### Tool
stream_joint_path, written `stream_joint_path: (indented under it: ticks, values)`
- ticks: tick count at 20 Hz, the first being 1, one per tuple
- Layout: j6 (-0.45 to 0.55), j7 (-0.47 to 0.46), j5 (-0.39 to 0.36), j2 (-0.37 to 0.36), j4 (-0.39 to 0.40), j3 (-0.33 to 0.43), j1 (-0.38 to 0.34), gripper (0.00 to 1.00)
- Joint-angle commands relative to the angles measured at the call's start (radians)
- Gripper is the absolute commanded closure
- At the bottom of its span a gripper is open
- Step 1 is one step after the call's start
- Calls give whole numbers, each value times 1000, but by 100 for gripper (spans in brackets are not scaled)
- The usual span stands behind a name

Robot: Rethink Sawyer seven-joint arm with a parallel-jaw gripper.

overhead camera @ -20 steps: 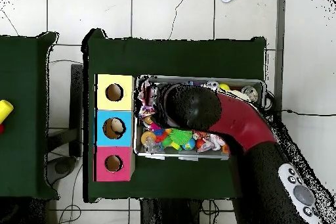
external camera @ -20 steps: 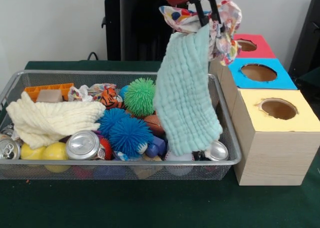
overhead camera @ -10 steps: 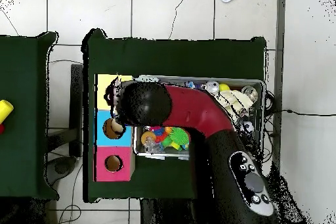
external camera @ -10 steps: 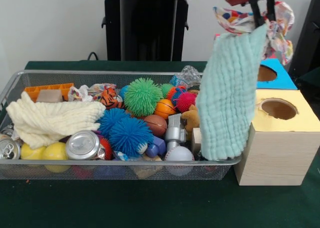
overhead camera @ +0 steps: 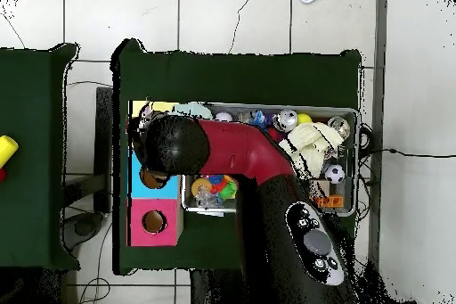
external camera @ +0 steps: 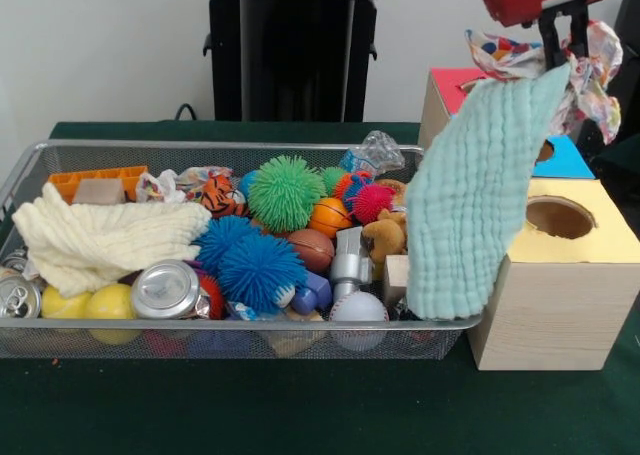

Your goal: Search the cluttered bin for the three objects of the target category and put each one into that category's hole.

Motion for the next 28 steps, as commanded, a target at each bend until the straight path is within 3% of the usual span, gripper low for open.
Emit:
stream_joint_path:
  ticks: [1,11,28]
  values:
    - [-77,148,-24,59,12,-63,-34,100]
    - [-132,131,-42,68,-18,-99,-22,100]
    - [-253,166,-24,90,27,-113,3,100]
